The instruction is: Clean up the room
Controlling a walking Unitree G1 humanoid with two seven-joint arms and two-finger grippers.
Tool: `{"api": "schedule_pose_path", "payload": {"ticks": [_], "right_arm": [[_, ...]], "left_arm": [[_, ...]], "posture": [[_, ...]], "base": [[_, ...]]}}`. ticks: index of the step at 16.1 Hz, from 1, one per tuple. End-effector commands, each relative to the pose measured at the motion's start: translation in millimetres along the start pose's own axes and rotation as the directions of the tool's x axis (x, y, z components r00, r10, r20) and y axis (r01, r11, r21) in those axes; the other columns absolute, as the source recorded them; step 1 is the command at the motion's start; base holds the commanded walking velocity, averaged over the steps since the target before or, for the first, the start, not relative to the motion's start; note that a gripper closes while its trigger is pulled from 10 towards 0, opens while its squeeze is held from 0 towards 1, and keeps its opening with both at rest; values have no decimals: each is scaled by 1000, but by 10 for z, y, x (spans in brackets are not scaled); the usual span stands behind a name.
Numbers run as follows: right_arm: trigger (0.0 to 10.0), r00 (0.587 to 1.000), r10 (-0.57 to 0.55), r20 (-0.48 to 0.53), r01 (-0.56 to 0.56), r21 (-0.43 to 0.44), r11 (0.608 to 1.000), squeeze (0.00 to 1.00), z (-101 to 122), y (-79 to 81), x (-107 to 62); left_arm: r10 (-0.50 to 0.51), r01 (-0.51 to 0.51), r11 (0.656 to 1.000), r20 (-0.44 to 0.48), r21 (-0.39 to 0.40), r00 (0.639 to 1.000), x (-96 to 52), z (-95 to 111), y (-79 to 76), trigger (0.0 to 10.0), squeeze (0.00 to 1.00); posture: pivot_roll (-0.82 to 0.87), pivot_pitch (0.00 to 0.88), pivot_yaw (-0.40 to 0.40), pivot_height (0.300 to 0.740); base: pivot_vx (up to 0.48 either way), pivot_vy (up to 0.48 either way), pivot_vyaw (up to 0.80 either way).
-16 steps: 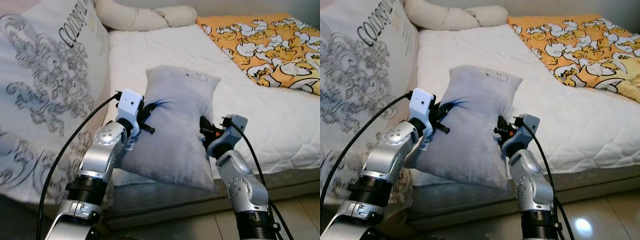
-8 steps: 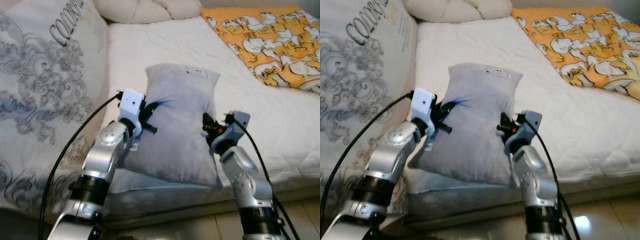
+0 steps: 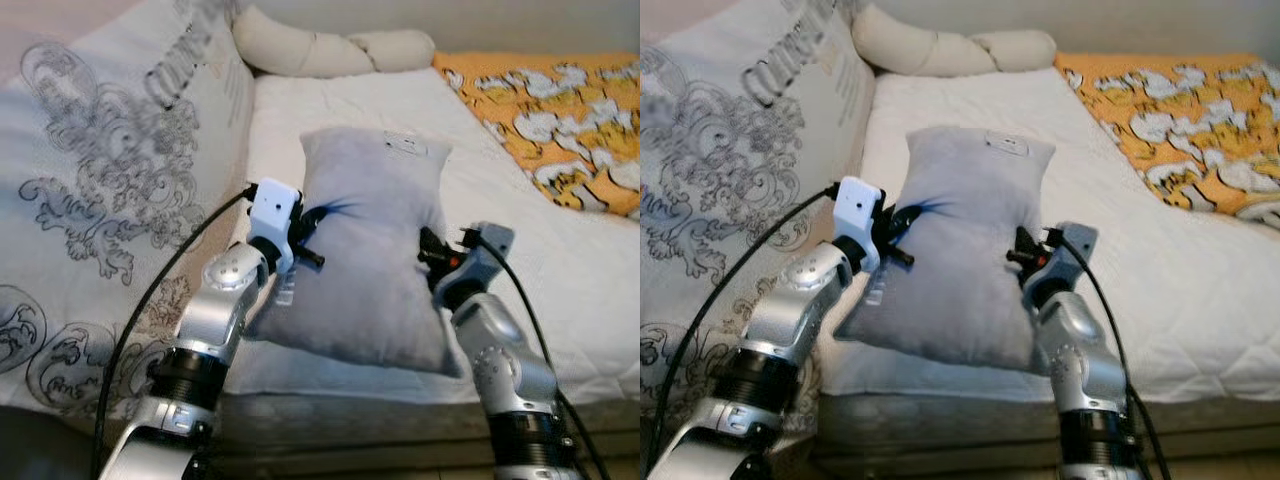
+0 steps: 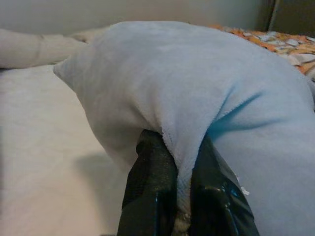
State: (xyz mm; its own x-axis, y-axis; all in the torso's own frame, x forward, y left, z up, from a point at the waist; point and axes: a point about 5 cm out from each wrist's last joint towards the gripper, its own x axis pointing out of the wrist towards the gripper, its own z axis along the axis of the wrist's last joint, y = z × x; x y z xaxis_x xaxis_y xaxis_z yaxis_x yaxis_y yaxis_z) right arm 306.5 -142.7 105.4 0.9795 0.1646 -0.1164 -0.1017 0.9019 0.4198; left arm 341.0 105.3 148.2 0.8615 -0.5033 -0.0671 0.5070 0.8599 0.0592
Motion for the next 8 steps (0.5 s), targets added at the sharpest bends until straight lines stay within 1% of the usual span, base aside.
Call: {"api": "schedule_pose_path", "payload": {"ticks": [1,4,7,8], "right_arm": [[10000,999,-32,16,33,-12,999,0,49,-60,-4],[10000,1000,-21,15,22,-19,1000,0,56,-44,6],[10000,1000,14,6,-14,-43,999,0,48,14,21],[10000,1000,9,8,-9,-31,999,0,45,11,26]], "left_arm": [[51,-51,999,55,11,997,-20,127,126,10000,0],[50,-51,999,56,12,997,-16,132,127,10000,0],[55,-55,998,56,15,997,-32,131,143,10000,0],[56,-57,998,56,16,997,-33,131,147,10000,0]], "posture": [[10,0,7,740],[16,0,3,740],[19,0,0,740],[23,0,-4,740]], "base": [[322,0,0],[322,0,0],[326,0,769],[319,0,0]]}}
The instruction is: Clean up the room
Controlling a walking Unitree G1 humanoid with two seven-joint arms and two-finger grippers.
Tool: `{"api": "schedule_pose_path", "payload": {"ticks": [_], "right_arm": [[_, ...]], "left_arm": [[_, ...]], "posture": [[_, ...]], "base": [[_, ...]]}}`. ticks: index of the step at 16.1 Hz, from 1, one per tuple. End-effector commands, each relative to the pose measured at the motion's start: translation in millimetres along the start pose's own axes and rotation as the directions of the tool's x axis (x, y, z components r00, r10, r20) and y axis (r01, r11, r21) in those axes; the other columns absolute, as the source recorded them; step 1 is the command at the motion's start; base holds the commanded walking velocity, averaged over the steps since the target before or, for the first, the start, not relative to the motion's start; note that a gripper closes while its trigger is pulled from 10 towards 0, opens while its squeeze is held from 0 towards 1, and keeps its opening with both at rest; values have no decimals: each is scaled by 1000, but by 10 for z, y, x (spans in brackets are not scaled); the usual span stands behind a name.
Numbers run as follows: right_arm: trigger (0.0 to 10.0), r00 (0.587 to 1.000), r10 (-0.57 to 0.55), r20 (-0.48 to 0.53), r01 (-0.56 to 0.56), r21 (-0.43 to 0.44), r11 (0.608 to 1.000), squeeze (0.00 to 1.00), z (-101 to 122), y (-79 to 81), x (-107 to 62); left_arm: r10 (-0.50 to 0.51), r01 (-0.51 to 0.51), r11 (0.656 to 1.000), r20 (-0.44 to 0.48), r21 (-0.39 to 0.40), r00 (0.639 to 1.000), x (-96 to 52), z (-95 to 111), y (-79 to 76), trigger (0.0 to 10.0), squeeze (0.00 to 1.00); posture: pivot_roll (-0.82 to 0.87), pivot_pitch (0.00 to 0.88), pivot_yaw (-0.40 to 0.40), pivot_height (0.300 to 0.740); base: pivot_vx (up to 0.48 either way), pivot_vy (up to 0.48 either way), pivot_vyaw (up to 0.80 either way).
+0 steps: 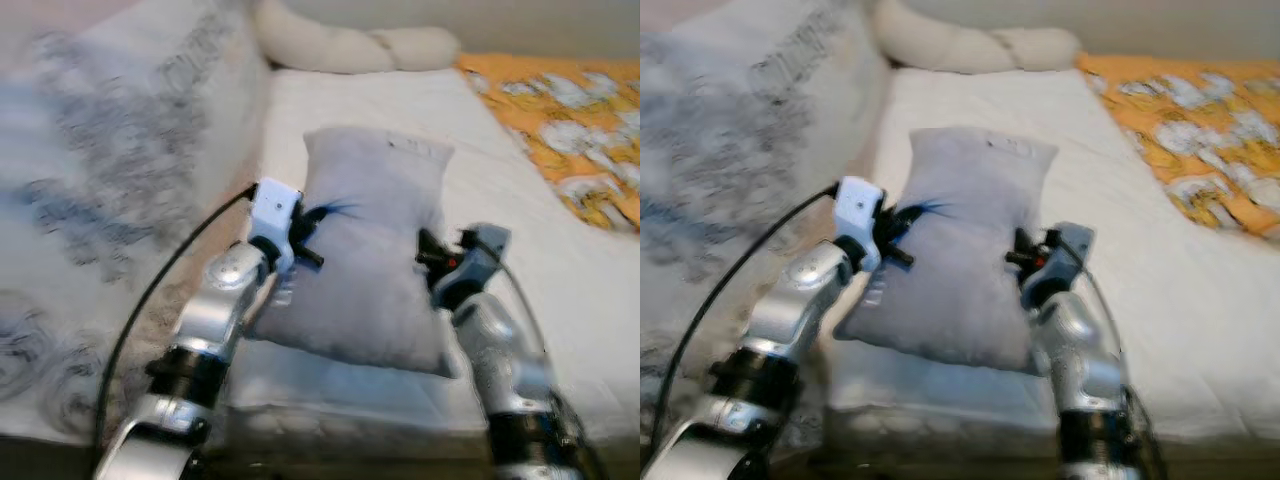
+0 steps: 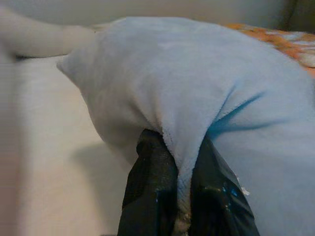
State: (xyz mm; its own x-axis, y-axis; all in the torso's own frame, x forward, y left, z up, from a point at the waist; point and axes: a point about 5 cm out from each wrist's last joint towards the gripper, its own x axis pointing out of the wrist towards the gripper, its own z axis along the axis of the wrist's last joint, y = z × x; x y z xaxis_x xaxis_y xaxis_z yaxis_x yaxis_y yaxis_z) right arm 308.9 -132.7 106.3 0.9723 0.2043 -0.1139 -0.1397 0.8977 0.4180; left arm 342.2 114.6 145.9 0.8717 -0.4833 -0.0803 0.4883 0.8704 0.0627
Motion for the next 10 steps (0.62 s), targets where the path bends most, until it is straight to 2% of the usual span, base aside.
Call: {"api": "schedule_pose_path", "payload": {"ticks": [1,3,4,5,6,7,8,9,10], "right_arm": [[10000,999,-30,21,31,-16,999,0,64,-81,-17],[10000,1000,-12,6,12,7,1000,0,34,-72,-29],[10000,1000,-10,7,10,15,1000,302,29,-79,-37],[10000,1000,-26,3,26,3,1000,1000,19,-107,-42],[10000,999,-51,-4,51,-32,998,1000,5,-147,-44],[10000,993,-114,-20,112,-70,991,1000,-40,-276,-59],[10000,993,-120,-17,119,-63,991,1000,-44,-292,-64],[10000,995,-103,-8,102,-80,992,1000,-33,-299,-71],[10000,998,-58,0,58,-72,996,1000,-2,-277,-78]], "left_arm": [[36,-38,999,68,17,997,0,160,66,10000,0],[26,-28,999,52,46,998,-3,144,50,10000,0],[25,-28,997,44,65,999,2,134,48,10000,0],[28,-31,996,40,82,999,6,133,54,10000,0],[31,-34,995,40,94,999,11,137,67,10000,0],[62,-65,986,21,156,998,32,158,200,10000,0],[83,-83,978,9,193,996,41,167,264,10000,0],[114,-107,958,-7,266,994,58,192,381,10000,0],[122,-113,947,-11,300,993,68,214,434,10000,0]], "posture": [[23,0,-4,740],[23,0,-4,740],[25,0,-6,740],[25,0,-6,740],[25,0,-6,740],[30,0,-9,740],[31,0,-9,740],[35,0,-11,740],[34,0,-11,740]], "base": [[296,0,0],[137,0,0],[0,0,0],[0,0,0],[0,0,0],[0,0,0],[0,0,0],[0,0,0],[0,0,0]]}}
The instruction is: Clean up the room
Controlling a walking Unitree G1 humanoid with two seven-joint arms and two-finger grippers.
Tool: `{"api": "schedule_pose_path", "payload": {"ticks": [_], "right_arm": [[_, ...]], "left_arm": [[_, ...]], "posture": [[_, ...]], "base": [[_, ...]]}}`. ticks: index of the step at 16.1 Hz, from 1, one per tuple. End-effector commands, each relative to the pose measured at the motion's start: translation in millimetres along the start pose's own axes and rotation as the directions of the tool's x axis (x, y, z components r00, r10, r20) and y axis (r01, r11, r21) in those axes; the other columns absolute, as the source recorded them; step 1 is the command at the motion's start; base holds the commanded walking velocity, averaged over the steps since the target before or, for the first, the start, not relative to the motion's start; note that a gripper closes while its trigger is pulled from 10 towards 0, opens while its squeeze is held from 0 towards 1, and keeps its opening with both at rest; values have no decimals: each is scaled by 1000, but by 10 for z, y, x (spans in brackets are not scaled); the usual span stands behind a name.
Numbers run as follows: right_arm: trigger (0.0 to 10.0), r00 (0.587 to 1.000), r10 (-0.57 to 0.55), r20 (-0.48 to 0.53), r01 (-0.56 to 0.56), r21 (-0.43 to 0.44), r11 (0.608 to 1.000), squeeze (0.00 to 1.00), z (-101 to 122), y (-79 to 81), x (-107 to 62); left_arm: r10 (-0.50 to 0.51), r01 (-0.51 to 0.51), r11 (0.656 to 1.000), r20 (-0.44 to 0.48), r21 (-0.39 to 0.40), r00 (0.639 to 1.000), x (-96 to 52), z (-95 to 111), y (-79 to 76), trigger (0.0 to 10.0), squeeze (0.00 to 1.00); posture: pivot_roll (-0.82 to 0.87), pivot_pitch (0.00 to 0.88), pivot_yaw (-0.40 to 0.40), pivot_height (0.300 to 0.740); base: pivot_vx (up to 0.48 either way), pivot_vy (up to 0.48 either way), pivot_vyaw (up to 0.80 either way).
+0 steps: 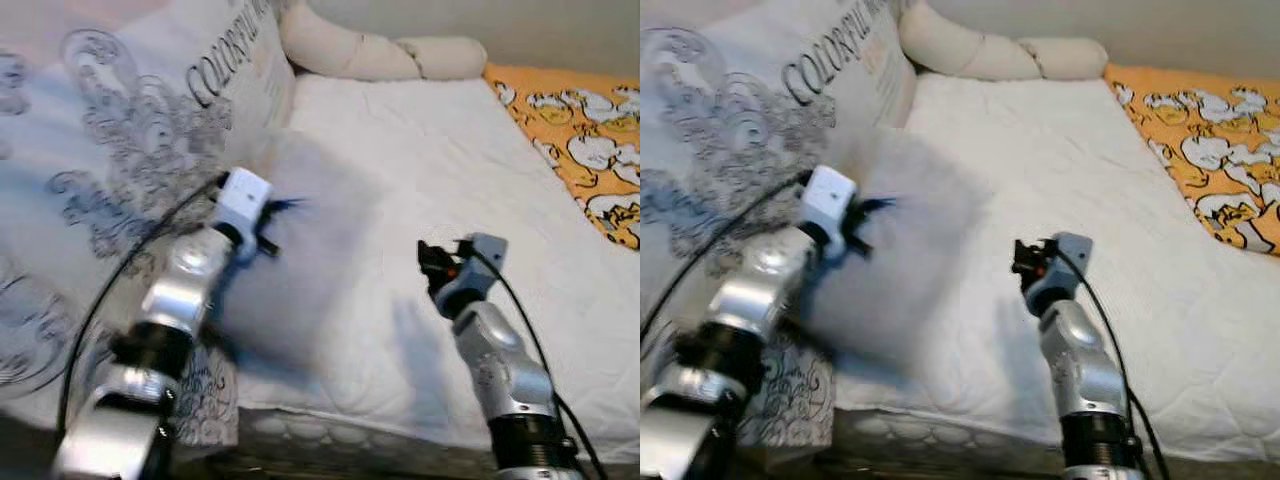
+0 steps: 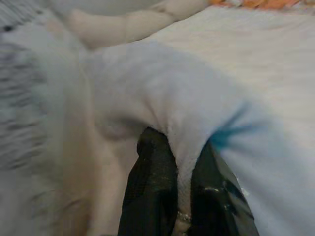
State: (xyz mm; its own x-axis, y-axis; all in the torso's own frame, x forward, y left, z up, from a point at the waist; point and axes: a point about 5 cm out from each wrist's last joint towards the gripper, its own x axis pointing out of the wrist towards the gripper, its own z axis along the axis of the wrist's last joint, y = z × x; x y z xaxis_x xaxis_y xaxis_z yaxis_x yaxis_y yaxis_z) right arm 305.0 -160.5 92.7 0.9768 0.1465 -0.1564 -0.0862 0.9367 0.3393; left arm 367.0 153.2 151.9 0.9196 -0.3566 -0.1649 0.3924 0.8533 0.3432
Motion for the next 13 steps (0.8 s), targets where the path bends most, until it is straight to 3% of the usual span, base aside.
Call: {"api": "schedule_pose_path", "payload": {"ticks": [1,2,4,5,7,9,11,13], "right_arm": [[10000,995,97,31,-97,-7,995,1000,74,67,-20],[10000,990,141,26,-140,-34,990,1000,94,90,-34],[10000,944,329,-5,-328,-61,943,1000,134,208,-116],[10000,898,440,-22,-441,-69,895,1000,162,267,-199],[10000,845,533,-45,-535,-74,841,1000,190,277,-313],[10000,792,605,-82,-610,-64,790,1000,198,277,-431],[10000,773,624,-112,-633,-69,771,1000,196,265,-480],[10000,780,613,-124,-624,-84,777,1000,184,247,-488]], "left_arm": [[29,-35,996,73,80,997,56,229,147,10000,0],[34,-42,992,69,115,997,72,264,213,10000,0],[49,-56,978,40,200,998,104,334,379,10000,0],[60,-62,968,15,244,998,105,336,458,10000,0],[67,-61,959,-12,277,998,107,281,507,10000,0],[31,-8,952,-72,306,997,115,125,459,10000,0],[41,0,951,-126,309,991,127,-5,406,10000,0],[39,5,949,-134,314,990,131,-87,338,10000,0]], "posture": [[31,0,-7,740],[28,0,-5,740],[16,0,7,740],[7,0,18,740],[2,0,23,740],[-5,0,28,740],[-6,0,29,740],[-10,0,40,740]], "base": [[0,0,0],[0,0,0],[0,0,0],[0,0,0],[0,0,0],[0,0,0],[0,0,0],[0,0,0]]}}
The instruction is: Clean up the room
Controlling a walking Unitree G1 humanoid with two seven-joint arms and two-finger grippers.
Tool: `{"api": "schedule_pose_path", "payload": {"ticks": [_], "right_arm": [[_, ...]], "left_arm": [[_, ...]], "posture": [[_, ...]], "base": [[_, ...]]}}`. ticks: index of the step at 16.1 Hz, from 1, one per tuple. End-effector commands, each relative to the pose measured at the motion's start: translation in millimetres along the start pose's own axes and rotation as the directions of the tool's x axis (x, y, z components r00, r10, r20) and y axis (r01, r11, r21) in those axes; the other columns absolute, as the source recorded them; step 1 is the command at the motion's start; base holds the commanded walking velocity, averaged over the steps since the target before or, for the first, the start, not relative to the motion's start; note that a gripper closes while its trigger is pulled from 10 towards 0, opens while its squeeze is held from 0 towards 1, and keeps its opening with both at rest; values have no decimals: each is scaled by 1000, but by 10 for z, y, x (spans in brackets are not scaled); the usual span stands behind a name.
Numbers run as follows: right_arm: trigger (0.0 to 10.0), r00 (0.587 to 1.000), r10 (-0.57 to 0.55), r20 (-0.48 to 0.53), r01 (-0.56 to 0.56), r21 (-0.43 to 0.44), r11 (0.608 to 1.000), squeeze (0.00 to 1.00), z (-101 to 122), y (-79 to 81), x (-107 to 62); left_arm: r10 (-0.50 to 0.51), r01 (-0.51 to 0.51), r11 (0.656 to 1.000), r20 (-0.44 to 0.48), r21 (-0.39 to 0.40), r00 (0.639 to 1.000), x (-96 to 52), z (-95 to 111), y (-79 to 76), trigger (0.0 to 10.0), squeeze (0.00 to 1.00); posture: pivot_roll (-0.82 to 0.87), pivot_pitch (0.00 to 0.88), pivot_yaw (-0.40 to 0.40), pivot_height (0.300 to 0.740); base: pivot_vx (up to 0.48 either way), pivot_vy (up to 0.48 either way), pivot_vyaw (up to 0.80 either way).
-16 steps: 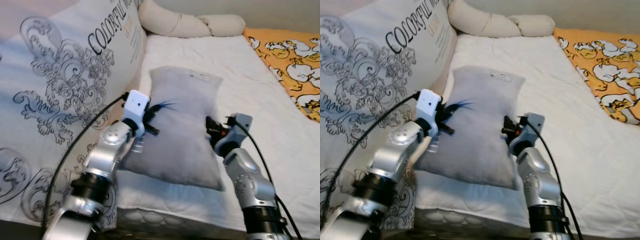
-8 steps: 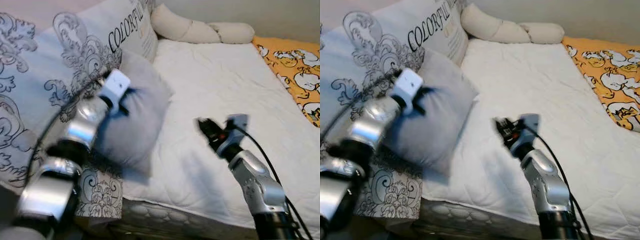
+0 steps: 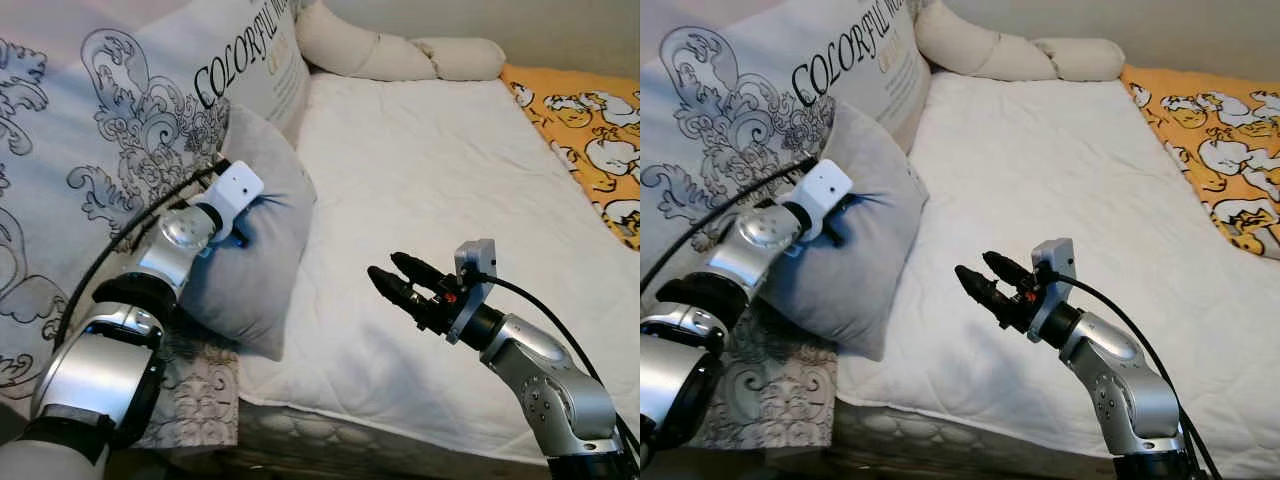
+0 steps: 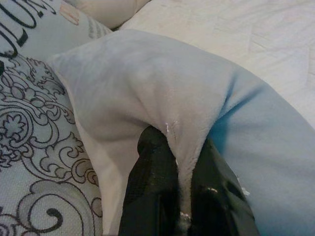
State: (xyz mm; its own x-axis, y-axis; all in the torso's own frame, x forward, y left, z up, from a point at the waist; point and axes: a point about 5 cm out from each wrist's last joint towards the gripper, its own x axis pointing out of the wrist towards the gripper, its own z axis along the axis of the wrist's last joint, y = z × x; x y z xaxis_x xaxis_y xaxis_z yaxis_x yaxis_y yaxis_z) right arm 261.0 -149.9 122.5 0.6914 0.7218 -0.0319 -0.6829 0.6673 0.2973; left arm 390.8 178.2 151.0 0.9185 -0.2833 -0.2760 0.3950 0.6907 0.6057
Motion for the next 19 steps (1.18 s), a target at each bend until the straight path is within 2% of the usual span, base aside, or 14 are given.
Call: {"api": "schedule_pose_path", "payload": {"ticks": [1,2,3,6,7,10,11,12,13,14,16,17,18,19], "right_arm": [[10000,1000,-1,-17,1,-15,1000,1000,6,17,-25],[10000,997,-9,-80,7,-23,1000,1000,-57,8,-32],[10000,997,-1,-83,2,14,1000,1000,-74,14,-40],[10000,999,16,-28,-14,54,998,1000,-16,35,-44],[10000,1000,25,-10,-24,69,997,1000,9,52,-42],[10000,999,36,-15,-35,83,996,1000,12,91,-61],[10000,999,5,-34,-3,51,999,1000,-3,68,-54],[10000,998,-37,-42,35,-41,999,1000,-30,17,-38],[10000,998,-53,-44,50,-69,996,1000,-43,-6,-32],[10000,992,-118,-36,114,-97,989,1000,-49,-60,-22],[10000,979,-205,14,206,-68,976,1000,-26,-119,2],[10000,952,-300,61,303,-59,951,1000,-11,-181,22],[10000,928,-362,81,367,-56,928,1000,-8,-223,28],[10000,910,-404,93,409,-45,911,1000,1,-245,25]], "left_arm": [[12,-12,1000,-17,7,1000,1,-44,-17,10000,0],[-8,8,1000,-17,-21,1000,-2,-86,-72,10000,4],[-11,11,999,3,-35,1000,-11,-88,-68,10000,1000],[30,-23,996,77,-89,997,-62,-56,66,10000,1000],[19,-4,991,110,-131,994,-86,-46,98,10000,1000],[43,1,977,200,-215,979,-135,39,180,10000,1000],[43,15,971,240,-237,970,-152,82,178,10000,1000],[42,43,959,291,-280,956,-178,137,157,10000,1000],[47,46,955,301,-294,953,-188,153,149,10000,1000],[77,51,930,326,-364,942,-222,200,139,10000,1000],[112,56,902,357,-428,927,-311,270,67,10000,1000],[154,52,857,353,-513,923,-378,310,-1,10000,1000],[178,43,824,330,-565,927,-416,323,-85,10000,1000],[170,47,820,322,-571,931,-429,327,-140,10000,1000]], "posture": [[-10,0,40,740],[-11,0,44,740],[-6,0,45,740],[-5,0,46,740],[-6,0,46,740],[-5,0,45,740],[-4,0,43,740],[-4,0,40,740],[-5,0,38,740],[-2,0,32,740],[15,0,12,740],[15,0,12,740],[15,0,9,740],[17,0,5,740]], "base": [[0,0,0],[0,0,0],[0,0,0],[0,0,0],[0,0,0],[0,0,0],[0,0,0],[0,0,0],[0,0,0],[0,0,0],[0,0,0],[0,-446,0],[0,-480,0],[0,-480,0]]}}
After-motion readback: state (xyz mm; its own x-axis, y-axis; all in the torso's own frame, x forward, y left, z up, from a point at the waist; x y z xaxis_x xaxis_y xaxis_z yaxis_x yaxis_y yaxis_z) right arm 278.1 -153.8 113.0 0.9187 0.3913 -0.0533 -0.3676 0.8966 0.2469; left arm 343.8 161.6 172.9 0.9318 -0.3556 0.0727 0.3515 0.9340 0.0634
